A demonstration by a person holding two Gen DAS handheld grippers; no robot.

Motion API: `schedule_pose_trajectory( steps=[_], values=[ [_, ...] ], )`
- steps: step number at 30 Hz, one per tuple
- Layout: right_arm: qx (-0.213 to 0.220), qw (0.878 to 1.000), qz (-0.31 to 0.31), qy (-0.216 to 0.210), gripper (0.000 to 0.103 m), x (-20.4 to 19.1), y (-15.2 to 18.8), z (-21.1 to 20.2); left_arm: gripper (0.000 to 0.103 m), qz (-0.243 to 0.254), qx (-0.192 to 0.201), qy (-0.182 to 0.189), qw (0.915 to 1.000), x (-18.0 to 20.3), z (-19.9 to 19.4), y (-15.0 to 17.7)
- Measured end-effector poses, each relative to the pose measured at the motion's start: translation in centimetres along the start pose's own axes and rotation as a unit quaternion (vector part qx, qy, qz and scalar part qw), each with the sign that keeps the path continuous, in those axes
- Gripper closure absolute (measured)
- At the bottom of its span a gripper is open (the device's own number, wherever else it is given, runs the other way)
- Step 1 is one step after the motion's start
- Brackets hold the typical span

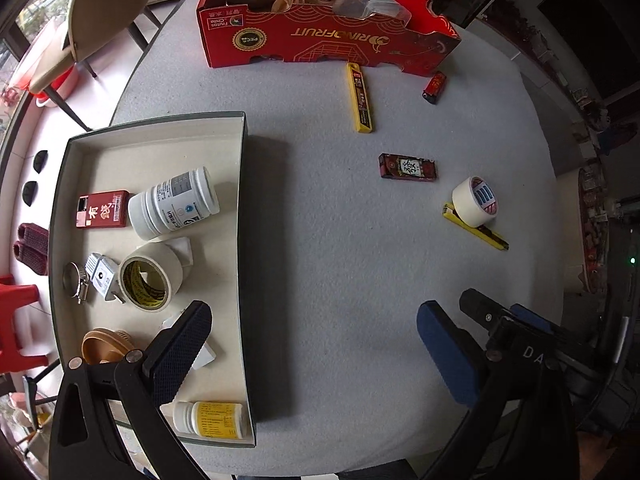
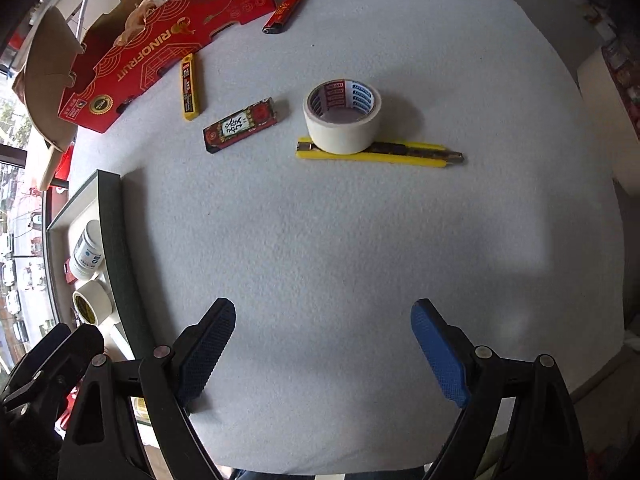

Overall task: Organize rigid objects
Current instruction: 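Move left tool to red card box while right tool approaches white tape roll, then close left tool on red card box while right tool grasps white tape roll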

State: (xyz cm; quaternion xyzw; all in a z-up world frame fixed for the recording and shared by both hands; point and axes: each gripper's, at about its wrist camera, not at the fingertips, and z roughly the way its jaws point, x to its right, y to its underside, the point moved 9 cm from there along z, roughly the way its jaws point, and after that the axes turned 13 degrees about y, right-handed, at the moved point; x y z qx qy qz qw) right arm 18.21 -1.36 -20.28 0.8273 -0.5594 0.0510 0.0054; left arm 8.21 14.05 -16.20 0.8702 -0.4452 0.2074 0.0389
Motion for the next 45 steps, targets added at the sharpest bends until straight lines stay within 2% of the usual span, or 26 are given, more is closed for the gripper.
schedule_pose_trajectory(
  steps=[7, 13, 15, 17, 19, 26, 30, 32, 37, 40, 42, 45],
  values=[
    [0.034, 0.999, -0.029, 0.003, 0.013, 0.2, -6.4, 1.1, 0.000, -0.019, 0.006, -0.032, 0.9993, 1.7, 3.8, -4.1],
    [0.024, 0.997, -0.065, -0.020, 0.013, -1.7, -8.8, 3.9, 0.000, -0.027, 0.010, -0.046, 0.9985, 1.6, 5.7, -6.0],
    [0.016, 0.997, -0.072, -0.029, 0.016, -2.0, -9.1, 4.7, 0.000, -0.026, 0.012, -0.050, 0.9983, 1.7, 6.2, -6.4],
    [-0.001, 0.996, -0.079, -0.039, 0.031, -2.1, -9.0, 5.5, 0.000, -0.025, 0.009, -0.048, 0.9985, 1.9, 7.1, -6.8],
    [0.009, 0.995, -0.091, -0.031, 0.048, -1.7, -9.2, 5.3, 0.000, -0.023, 0.007, -0.049, 0.9985, 2.3, 7.8, -7.0],
    [0.014, 0.997, -0.055, -0.043, 0.048, 3.7, -9.0, 4.1, 0.000, -0.011, 0.004, -0.057, 0.9983, 4.8, 11.1, -9.1],
    [0.012, 0.998, -0.040, -0.051, 0.048, 6.2, -8.2, 3.4, 0.000, -0.001, -0.005, -0.078, 0.9969, 5.5, 13.8, -10.1],
    [0.010, 0.998, -0.032, -0.057, 0.048, 7.0, -7.9, 3.1, 0.000, 0.001, -0.012, -0.091, 0.9958, 5.5, 14.6, -10.3],
    [0.008, 0.997, -0.020, -0.070, 0.048, 7.5, -7.6, 2.5, 0.000, -0.002, -0.008, -0.090, 0.9959, 5.5, 14.9, -10.5],
    [0.010, 0.997, -0.018, -0.076, 0.048, 7.6, -7.2, 1.8, 0.000, -0.002, -0.040, -0.089, 0.9952, 5.7, 15.1, -10.2],
    [0.014, 0.997, -0.018, -0.078, 0.048, 7.6, -6.9, 0.7, 0.003, 0.008, -0.047, -0.087, 0.9951, 6.1, 15.0, -10.2],
    [0.022, 0.996, -0.018, -0.079, 0.048, 7.2, -7.0, -0.1, 0.030, 0.018, -0.036, -0.086, 0.9955, 6.9, 14.2, -10.1]
  ],
)
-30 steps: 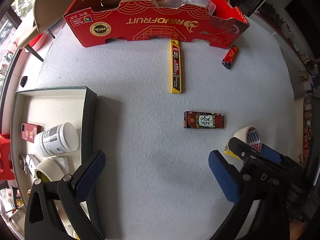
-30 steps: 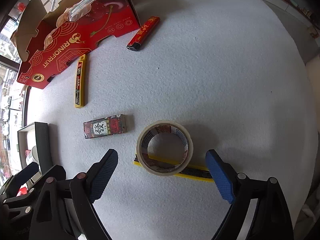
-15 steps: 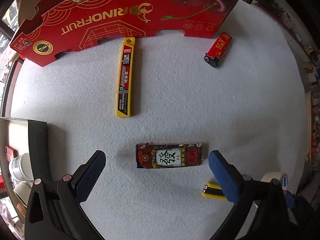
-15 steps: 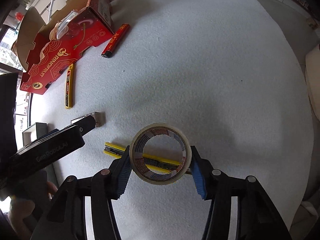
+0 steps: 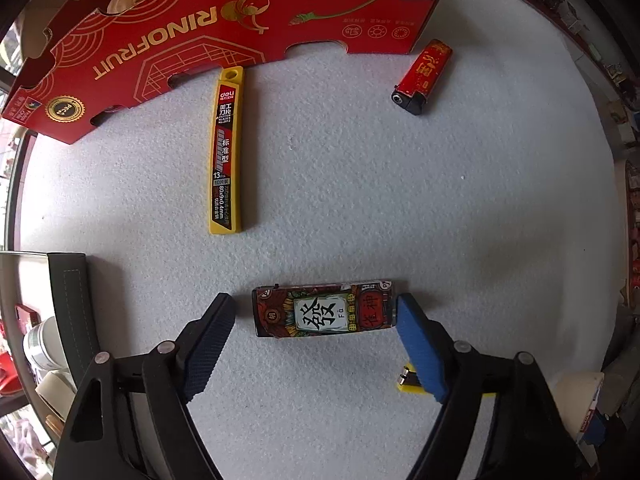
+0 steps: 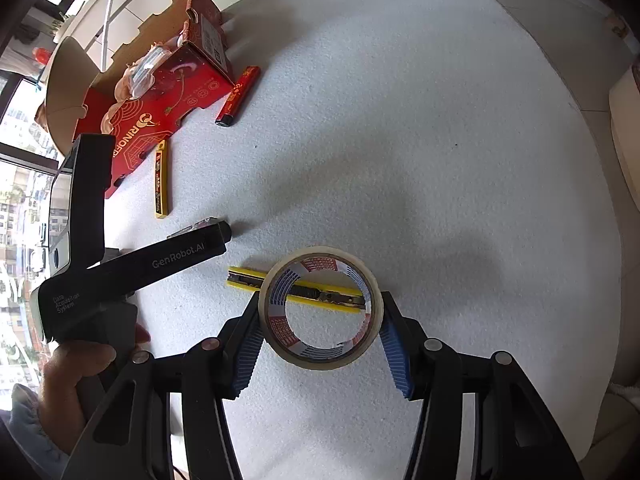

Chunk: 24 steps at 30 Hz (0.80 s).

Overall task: Organize rigid objects
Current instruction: 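Close left tool on red card box while right tool grasps white tape roll, then carry card box with left tool while right tool carries tape roll into tray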

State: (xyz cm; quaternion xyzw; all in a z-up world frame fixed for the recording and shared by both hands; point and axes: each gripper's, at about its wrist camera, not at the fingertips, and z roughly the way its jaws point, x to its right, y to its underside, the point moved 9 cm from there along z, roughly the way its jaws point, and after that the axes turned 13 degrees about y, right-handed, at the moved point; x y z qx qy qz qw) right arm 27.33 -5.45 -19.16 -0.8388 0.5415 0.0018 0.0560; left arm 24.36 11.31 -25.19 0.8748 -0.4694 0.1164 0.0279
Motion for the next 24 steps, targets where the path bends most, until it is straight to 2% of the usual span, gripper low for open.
schedule_pose_trajectory(
  steps=[2, 7, 13, 18, 22, 24],
  values=[
    [0.004, 1.000, -0.001, 0.001, 0.048, -0.5, 0.0, 0.0, 0.031, 0.000, -0.011, 0.006, 0.9999, -0.2, -0.3, -0.1],
    [0.009, 1.000, -0.002, 0.004, 0.048, -1.3, 0.6, -0.4, 0.031, 0.010, 0.006, 0.019, 0.9997, -0.5, -2.4, 0.7],
    [0.002, 1.000, -0.007, 0.010, 0.048, -2.1, 3.0, -0.9, 0.031, 0.036, 0.021, 0.042, 0.9982, -0.5, -5.5, 2.8],
    [-0.005, 1.000, -0.001, 0.017, 0.048, -2.9, 5.2, -1.3, 0.031, 0.041, 0.030, 0.060, 0.9969, -2.5, -8.4, 5.8],
    [-0.004, 1.000, -0.005, 0.025, 0.048, -4.2, 6.7, -1.9, 0.031, 0.050, 0.036, 0.065, 0.9960, -3.4, -9.9, 10.3],
    [-0.005, 1.000, -0.006, 0.026, 0.048, -5.1, 7.5, -2.2, 0.031, 0.048, 0.035, 0.068, 0.9959, -4.3, -10.6, 11.4]
  ],
)
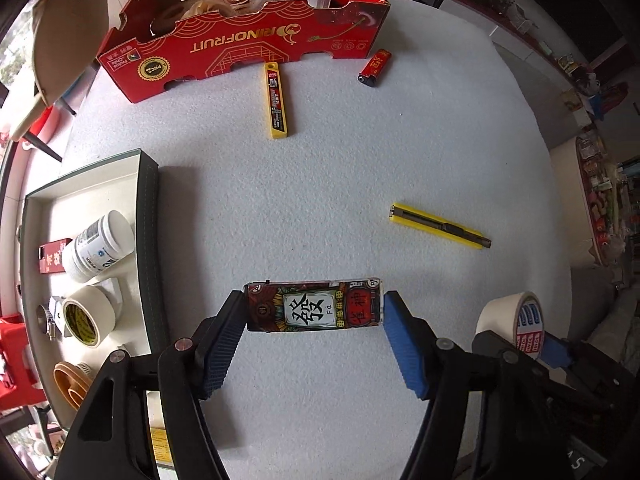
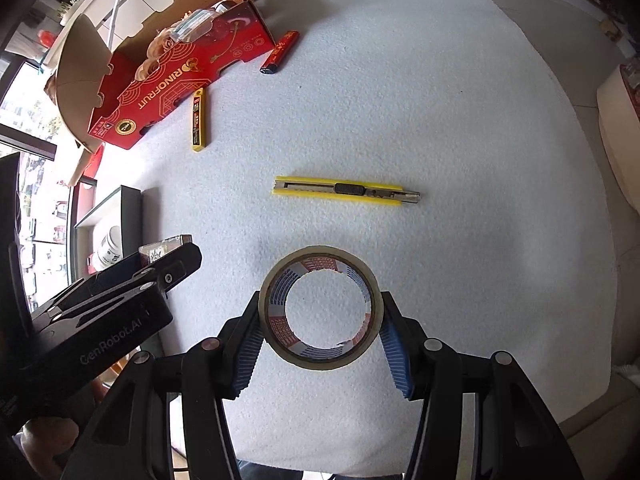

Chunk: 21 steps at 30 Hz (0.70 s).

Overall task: Organize rigid objects
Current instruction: 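Carry card box with left tool while right tool carries tape roll into tray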

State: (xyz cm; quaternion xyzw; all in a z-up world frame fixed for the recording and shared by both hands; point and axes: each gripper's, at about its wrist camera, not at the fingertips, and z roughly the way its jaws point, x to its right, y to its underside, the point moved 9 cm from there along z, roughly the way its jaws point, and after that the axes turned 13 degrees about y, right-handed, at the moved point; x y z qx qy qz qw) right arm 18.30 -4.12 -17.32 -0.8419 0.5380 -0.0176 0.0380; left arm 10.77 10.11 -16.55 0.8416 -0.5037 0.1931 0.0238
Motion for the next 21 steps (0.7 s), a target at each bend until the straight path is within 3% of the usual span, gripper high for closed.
schedule_pose_trajectory(
  steps=[7, 12, 21],
  values=[
    [0.004, 1.000, -0.024, 0.001, 0.048, -4.7, 2.3, -1.4, 0.031, -0.010, 0.006, 0.004, 0.9999, -2.9, -2.8, 2.8],
    [0.002, 0.998, -0.054, -0.013, 0.048, -9.7, 4.0, -2.0, 0.031, -0.036, 0.023, 0.002, 0.9991, -7.1, -6.1, 4.4],
    [0.004, 0.991, -0.133, -0.034, 0.048, -19.4, 5.9, -2.7, 0.031, -0.098, 0.058, -0.043, 0.9926, -16.5, -10.7, 7.1]
  ],
)
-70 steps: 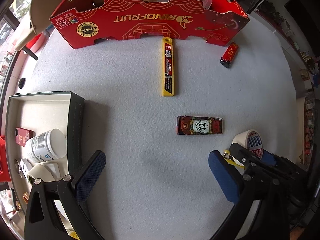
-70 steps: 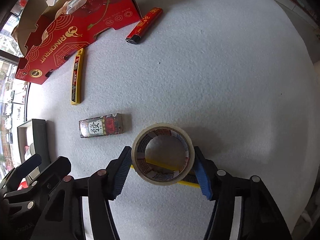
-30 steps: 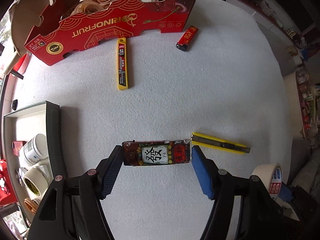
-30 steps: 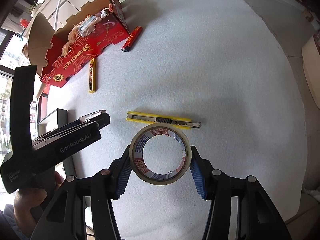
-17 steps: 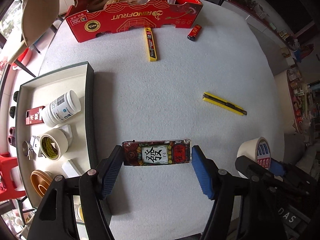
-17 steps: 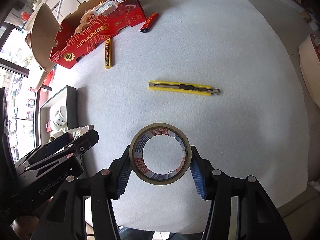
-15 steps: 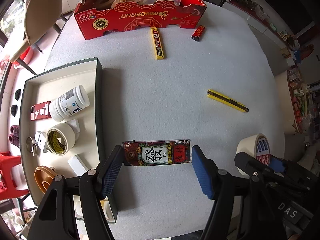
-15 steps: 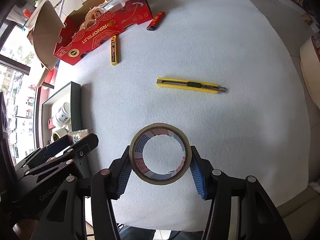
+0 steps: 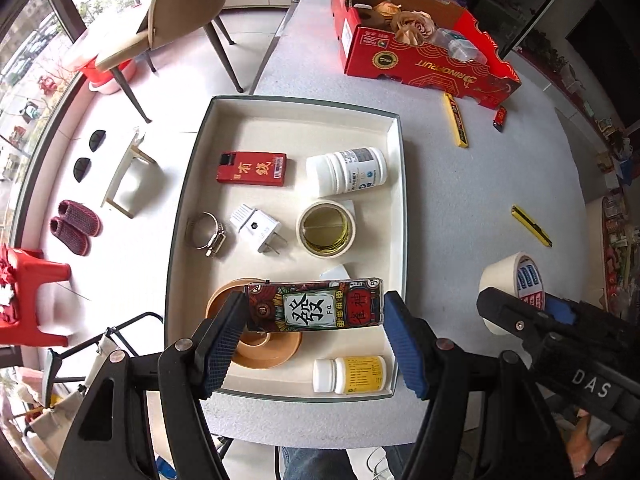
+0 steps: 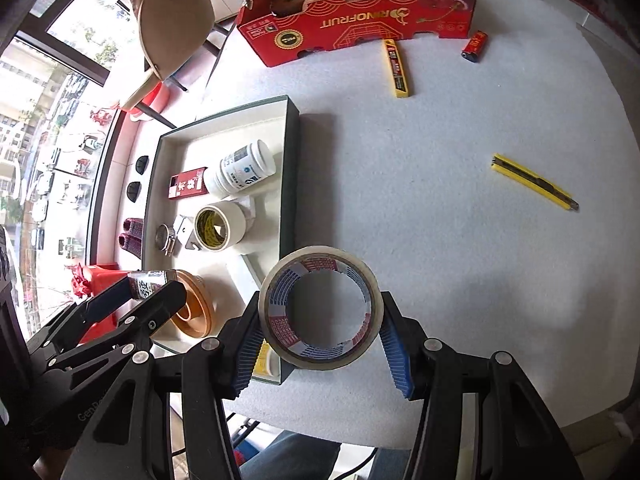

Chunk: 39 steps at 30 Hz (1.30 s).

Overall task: Organize rigid objects
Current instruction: 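Carry card box with left tool while right tool carries tape roll into tray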

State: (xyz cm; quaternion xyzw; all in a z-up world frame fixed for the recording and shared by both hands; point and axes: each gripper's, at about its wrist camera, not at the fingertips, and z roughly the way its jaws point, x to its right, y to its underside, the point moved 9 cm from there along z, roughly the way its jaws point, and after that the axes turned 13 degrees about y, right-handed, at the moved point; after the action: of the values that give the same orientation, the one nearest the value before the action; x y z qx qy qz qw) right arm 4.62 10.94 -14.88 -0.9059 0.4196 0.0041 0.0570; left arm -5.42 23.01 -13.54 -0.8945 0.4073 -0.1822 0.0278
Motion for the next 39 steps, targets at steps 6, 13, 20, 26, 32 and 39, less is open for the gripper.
schedule_pose_trajectory(
  steps=[6, 13, 20, 26, 32, 39],
  values=[
    [-0.003, 0.999, -0.039, -0.007, 0.048, -4.7, 0.1, 0.4, 0.031, -0.023, 0.012, -0.021, 0.9995, -4.0, -0.8, 0.3],
    [-0.007, 0.998, -0.063, -0.002, 0.048, -7.4, -0.1, 0.9, 0.031, -0.025, 0.009, -0.028, 0.9992, -5.8, -0.5, 0.3],
    [-0.016, 0.998, -0.068, 0.006, 0.048, -8.1, -0.3, 1.4, 0.031, -0.021, 0.000, -0.025, 0.9995, -6.1, 0.3, -0.1],
    [-0.029, 0.998, -0.061, 0.007, 0.048, -8.1, -0.3, 2.2, 0.031, -0.019, -0.010, -0.026, 0.9994, -6.3, 1.0, -0.2],
    [-0.045, 0.998, -0.054, 0.004, 0.048, -8.1, -0.3, 3.6, 0.031, -0.019, -0.026, -0.030, 0.9990, -6.7, 2.1, -0.1],
    [-0.065, 0.997, -0.050, -0.010, 0.047, -8.0, -1.0, 5.3, 0.030, -0.038, -0.033, -0.014, 0.9986, -7.4, 3.0, -0.6]
  ],
)
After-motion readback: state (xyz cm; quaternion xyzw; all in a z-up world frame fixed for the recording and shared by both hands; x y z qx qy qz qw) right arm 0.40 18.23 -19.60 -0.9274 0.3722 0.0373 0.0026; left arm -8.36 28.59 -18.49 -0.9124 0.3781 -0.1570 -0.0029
